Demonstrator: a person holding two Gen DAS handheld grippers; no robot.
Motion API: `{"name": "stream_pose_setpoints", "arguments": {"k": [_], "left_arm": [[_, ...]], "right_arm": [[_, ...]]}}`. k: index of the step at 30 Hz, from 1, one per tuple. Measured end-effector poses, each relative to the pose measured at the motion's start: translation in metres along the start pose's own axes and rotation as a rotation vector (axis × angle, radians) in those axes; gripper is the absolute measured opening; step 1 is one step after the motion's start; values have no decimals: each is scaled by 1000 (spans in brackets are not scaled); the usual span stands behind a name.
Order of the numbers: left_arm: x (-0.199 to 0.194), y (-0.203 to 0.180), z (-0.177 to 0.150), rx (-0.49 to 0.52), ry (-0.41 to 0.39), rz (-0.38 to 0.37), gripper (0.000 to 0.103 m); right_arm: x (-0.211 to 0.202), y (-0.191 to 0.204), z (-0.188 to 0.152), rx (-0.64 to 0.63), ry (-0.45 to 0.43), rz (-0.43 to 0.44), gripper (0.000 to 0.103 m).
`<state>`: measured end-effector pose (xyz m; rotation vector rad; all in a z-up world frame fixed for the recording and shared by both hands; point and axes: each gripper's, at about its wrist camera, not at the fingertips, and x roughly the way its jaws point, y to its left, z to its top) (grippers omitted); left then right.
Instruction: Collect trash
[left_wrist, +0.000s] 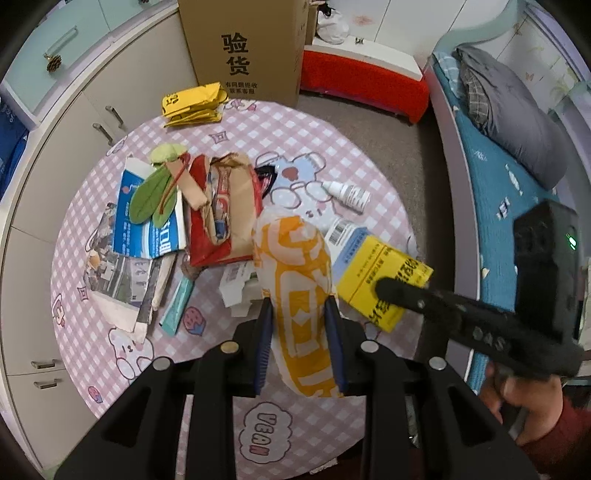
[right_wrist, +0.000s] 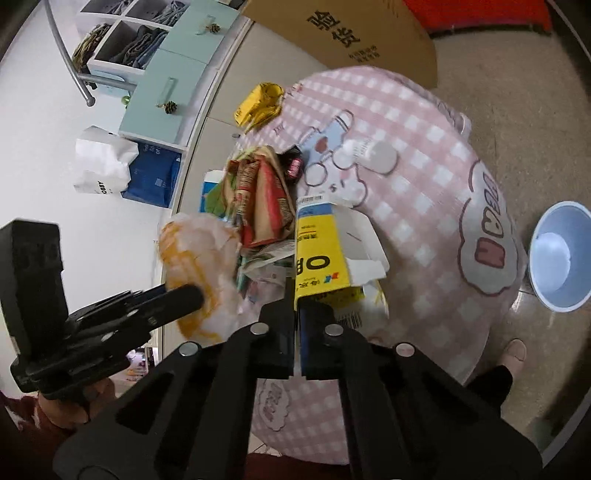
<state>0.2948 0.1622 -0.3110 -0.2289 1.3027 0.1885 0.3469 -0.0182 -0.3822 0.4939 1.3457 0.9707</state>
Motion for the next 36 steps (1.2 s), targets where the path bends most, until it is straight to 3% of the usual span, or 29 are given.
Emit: {"name": "stream_pose_setpoints", "arguments": {"k": [7, 12, 16, 22, 24, 25, 26, 28, 36], "left_arm": [[-25, -49, 22, 65, -76, -64, 27], [-19, -112, 39, 139, -78, -131, 27], [-4, -163, 50, 189, -56, -187, 27], [31, -223, 62, 253, -1, -206, 27], [44, -236, 65, 271, 23, -195, 27], [48, -239, 65, 276, 29, -192, 27], [53, -245, 66, 281, 39, -186, 27], [61, -253, 65, 289, 56, -183, 27], [85, -283, 67, 337, 106, -169, 27]], "right_arm": [[-78, 3, 6, -9, -125, -85, 2], [-152, -25, 15, -5, -198, -260, 2], [-184, -61, 20, 39, -175, -347, 2], [-186, -122, 37, 96, -143, -407, 3], [-183, -145, 40, 124, -125, -422, 16], [-182, -157, 41, 148, -123, -438, 33], [-186, -163, 38, 154, -128, -444, 38], [-190, -165, 38, 157, -139, -456, 39], [-227, -156, 26, 103, -216, -551, 56]]}}
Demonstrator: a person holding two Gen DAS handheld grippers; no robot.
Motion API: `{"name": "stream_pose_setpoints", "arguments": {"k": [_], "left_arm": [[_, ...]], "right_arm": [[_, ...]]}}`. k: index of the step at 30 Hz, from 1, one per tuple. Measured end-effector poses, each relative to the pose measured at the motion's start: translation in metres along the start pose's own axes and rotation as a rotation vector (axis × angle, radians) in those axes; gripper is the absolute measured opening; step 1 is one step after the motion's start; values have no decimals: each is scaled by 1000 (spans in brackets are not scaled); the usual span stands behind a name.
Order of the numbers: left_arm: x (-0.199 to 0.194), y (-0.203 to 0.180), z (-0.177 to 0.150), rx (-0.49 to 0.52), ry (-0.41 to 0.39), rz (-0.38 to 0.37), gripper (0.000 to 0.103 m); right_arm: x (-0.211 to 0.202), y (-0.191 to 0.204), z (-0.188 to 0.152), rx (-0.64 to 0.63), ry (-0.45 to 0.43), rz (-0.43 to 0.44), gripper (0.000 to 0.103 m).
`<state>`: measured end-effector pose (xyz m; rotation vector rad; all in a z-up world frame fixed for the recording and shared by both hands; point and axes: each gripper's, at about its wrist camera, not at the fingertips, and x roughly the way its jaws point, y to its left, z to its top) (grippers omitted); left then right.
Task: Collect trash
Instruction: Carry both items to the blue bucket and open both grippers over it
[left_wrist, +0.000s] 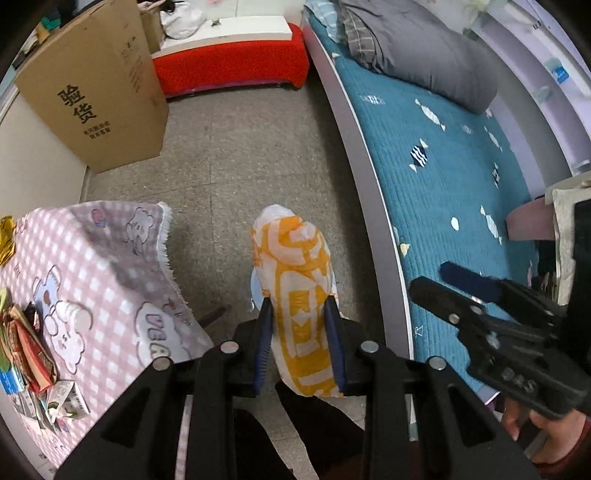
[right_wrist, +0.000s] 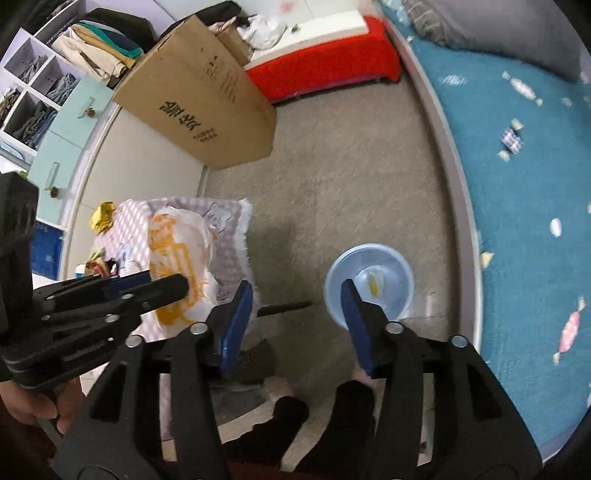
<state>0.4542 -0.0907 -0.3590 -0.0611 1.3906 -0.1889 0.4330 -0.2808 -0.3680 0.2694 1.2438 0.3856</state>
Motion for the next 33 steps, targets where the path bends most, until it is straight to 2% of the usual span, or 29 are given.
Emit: {"name": "stream_pose_setpoints", "arguments": {"k": [8, 11, 12, 13, 15, 20, 24, 30, 33], "left_arm": [[5, -27, 12, 50, 10, -19, 28], [3, -33, 16, 50, 3, -23, 34], [1, -34, 18, 48, -1, -24, 42], [-1, -34, 20, 42, -6, -28, 56], [-3, -32, 21, 24, -15, -25, 69], [-9, -20, 19, -26, -13, -42, 72], [-19, -8, 11, -58, -36, -28, 72], [-50, 40, -11, -171, -90, 6, 72], [-72, 83, -28, -250, -130, 44, 72]], "right_arm": [[-23, -7, 3, 27, -75, -43, 61], [-32, -9, 5, 44, -114, -51, 63], [-34, -10, 6, 48, -120, -48, 63], [-36, -12, 6, 53, -127, -46, 64], [-41, -13, 9, 58, -144, -46, 65], [-43, -9, 10, 53, -147, -38, 65], [-41, 3, 8, 34, -137, -15, 65], [-25, 63, 11, -80, -101, 53, 66], [-12, 103, 13, -142, -84, 100, 66]]}}
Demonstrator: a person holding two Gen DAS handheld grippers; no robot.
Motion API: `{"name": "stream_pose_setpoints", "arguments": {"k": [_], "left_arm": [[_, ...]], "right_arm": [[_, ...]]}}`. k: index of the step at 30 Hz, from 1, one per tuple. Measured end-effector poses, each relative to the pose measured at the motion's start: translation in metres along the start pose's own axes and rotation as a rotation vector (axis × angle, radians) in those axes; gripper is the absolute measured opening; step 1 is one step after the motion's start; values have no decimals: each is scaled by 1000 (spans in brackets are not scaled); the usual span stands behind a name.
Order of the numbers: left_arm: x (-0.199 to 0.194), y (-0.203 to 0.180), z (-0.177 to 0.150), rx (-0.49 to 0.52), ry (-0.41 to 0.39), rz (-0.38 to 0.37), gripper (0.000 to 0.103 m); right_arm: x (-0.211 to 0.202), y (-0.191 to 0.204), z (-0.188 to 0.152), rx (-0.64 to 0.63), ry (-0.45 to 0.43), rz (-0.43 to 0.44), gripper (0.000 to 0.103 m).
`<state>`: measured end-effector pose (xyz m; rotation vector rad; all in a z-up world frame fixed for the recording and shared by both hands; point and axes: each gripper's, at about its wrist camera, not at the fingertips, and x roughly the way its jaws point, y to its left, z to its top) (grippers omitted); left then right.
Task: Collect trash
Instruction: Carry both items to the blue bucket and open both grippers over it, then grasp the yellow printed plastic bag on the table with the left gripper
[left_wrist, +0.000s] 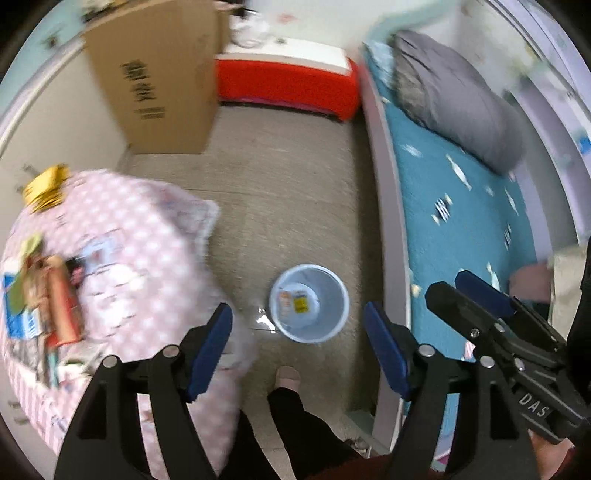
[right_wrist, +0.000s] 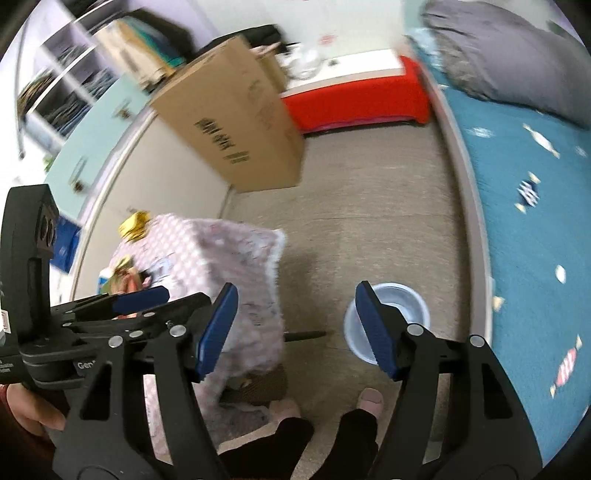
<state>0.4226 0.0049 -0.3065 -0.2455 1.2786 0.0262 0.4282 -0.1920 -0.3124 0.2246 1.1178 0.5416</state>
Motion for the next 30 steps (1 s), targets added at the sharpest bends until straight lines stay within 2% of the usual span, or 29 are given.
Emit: {"name": "stream_pose_setpoints", "arguments": {"k": [3, 7, 12, 16, 22, 30], "left_arm": [[-19, 49, 1, -76, -34, 26, 72], [-40, 115, 9, -141, -72, 63, 72], [-56, 205, 32, -202, -114, 110, 75], [-51, 264, 56, -237, -126, 129, 77], [-27, 357, 94, -331, -155, 41, 77], [26, 426, 125, -425, -136, -101, 77]], "right_arm": [[24, 47, 8, -72, 19, 46, 66], [58, 104, 15, -155, 33, 65, 66], [101, 164, 27, -176, 34, 72, 67], [139, 200, 46, -161, 19, 59, 70], [193, 239, 69, -117, 14, 58, 70], [247, 265, 86, -85, 22, 33, 70]]}}
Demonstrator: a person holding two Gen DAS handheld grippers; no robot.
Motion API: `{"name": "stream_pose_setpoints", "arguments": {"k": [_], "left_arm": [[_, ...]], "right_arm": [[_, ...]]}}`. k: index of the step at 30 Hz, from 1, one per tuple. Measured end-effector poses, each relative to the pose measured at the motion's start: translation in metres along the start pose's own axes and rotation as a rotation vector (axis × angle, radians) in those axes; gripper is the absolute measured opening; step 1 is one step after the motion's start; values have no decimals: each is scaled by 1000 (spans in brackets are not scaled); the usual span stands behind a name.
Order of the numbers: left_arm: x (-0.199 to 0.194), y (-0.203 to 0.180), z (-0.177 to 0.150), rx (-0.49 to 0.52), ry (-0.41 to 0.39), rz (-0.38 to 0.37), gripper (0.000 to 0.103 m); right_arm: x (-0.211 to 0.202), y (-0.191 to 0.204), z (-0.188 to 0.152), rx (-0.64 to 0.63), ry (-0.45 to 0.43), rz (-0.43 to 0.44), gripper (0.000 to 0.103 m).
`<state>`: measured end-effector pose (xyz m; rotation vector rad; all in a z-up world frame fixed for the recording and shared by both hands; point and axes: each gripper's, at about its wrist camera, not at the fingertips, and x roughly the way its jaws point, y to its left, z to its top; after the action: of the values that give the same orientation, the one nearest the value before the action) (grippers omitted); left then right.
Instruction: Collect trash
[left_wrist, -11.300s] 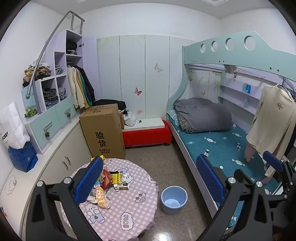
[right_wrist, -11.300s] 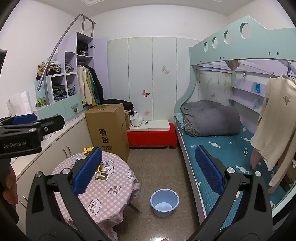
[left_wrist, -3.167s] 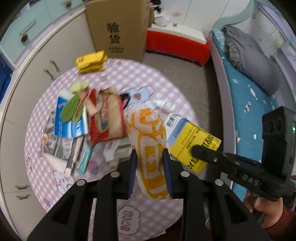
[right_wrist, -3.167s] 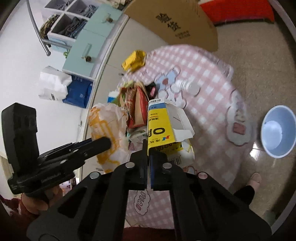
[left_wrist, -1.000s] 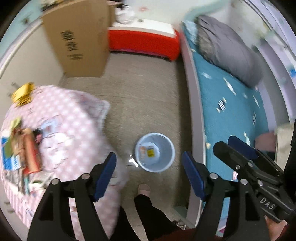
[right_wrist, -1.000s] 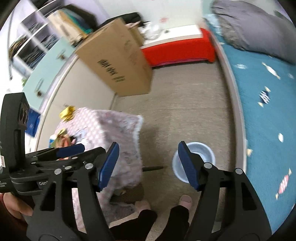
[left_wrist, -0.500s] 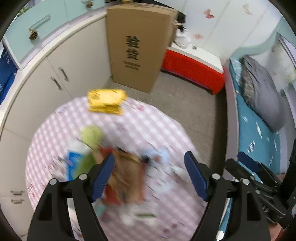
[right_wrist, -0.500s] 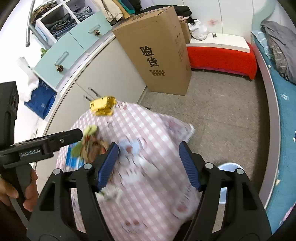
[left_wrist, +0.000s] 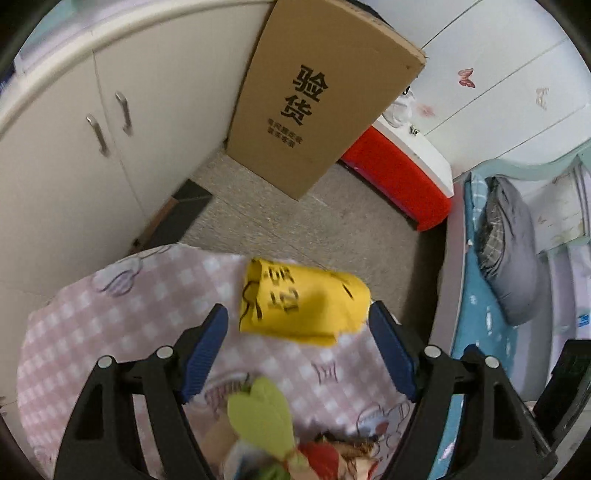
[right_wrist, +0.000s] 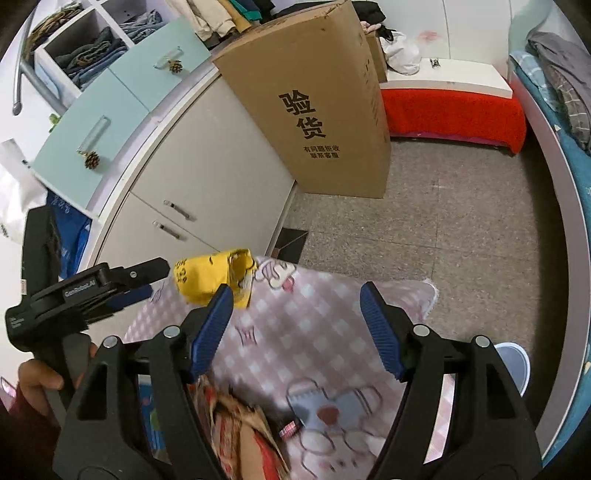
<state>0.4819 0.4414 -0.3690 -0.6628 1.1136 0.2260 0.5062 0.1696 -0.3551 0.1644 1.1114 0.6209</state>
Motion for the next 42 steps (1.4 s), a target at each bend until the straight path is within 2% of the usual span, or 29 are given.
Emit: {"name": "stream_pose_setpoints", "arguments": {"k": [5, 9, 12, 18, 25, 29, 35, 42], "left_arm": [[27, 10, 15, -18, 29, -47, 77], [44, 12, 20, -2, 64, -51, 76], [51, 7, 20, 39, 92, -48, 59], [50, -6, 8, 106, 105, -25, 40], [32, -23, -10, 164, 70, -7, 20], [11, -40, -25, 196, 14, 6, 6], [-29, -73, -60, 246, -81, 69, 5], [-57, -107, -99, 262, -109, 78, 5]], "right_arm": [[17, 4, 1, 3, 22, -18, 70], [26, 0, 3, 21, 30, -32, 70], [27, -2, 2, 28, 29, -40, 70], [26, -7, -2, 36, 37, -44, 70], [9, -22, -19, 38, 53, -64, 70], [-6, -34, -35, 25, 73, -81, 70], [-27, -46, -69, -52, 128, -115, 70], [-31, -55, -114, -207, 199, -144, 70]]}}
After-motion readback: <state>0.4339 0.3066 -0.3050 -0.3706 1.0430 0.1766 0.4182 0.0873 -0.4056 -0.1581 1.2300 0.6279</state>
